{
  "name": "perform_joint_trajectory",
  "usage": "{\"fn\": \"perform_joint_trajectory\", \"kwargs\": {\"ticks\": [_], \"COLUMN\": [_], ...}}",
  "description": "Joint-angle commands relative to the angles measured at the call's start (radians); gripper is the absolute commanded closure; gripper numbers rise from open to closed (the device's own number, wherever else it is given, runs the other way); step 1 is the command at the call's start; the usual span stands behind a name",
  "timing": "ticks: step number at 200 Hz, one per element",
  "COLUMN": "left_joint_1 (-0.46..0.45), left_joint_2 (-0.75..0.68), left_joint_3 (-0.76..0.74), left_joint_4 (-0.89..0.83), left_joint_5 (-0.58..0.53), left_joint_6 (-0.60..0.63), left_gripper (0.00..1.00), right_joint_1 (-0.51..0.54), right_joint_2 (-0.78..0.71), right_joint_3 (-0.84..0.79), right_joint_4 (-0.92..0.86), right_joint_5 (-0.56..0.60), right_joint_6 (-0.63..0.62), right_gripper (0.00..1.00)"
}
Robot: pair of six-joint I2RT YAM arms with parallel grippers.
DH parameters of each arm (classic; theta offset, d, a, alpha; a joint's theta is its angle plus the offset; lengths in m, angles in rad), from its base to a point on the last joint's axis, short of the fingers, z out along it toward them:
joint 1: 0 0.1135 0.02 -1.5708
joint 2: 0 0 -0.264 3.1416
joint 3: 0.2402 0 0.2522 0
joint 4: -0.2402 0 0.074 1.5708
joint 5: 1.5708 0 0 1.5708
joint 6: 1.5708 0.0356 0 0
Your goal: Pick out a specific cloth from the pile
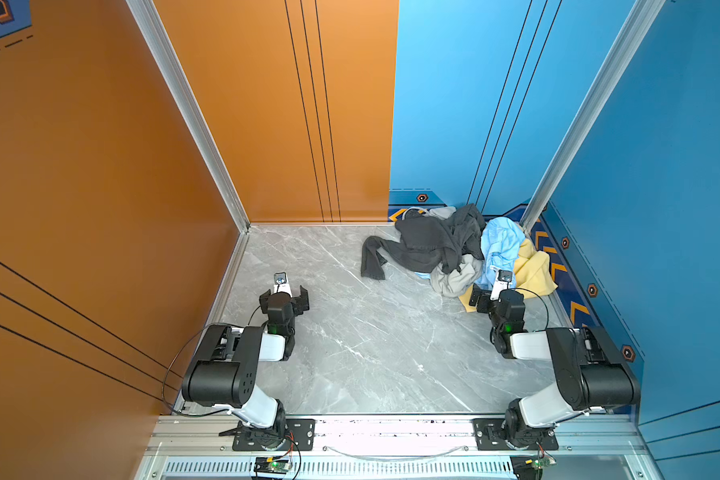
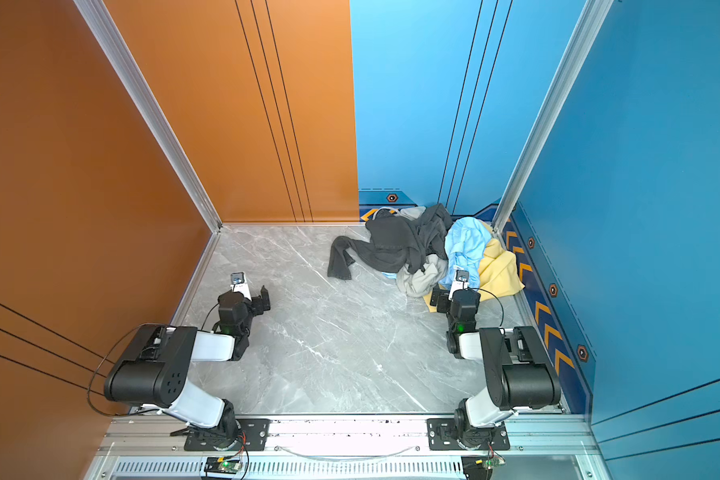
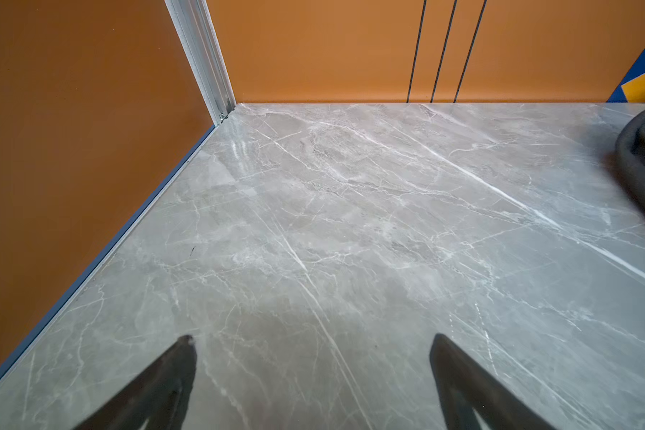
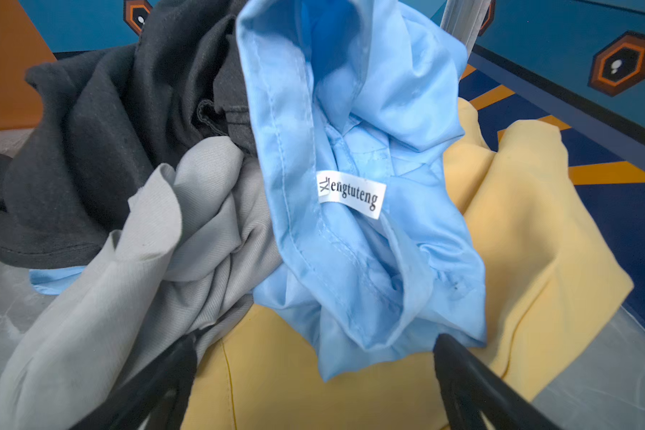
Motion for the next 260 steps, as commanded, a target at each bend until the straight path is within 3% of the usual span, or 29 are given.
{"fn": "perform_joint_trajectory", "kwargs": {"ticks": [1, 260], "left_joint_1": [-0.008, 0.007], "left_joint_2": [0.003, 0.003], "left_joint_3": [0.006, 0.009], "left_joint_4": [0.014, 0.010], "left_joint_5": [-0.015, 0.022], "left_joint_6": [0.013, 0.006], "left_gripper": [0.02, 0.02], "right_joint_1": [0.000, 0.000], "right_joint_2": [0.003, 0.003], "right_joint_3": [0.004, 0.006], "right_joint_4": [0.012, 0.011], "right_joint_5": [-0.011, -0.012], "right_joint_6": [-0.017, -0.017], "right_gripper": [0.00, 0.00]}}
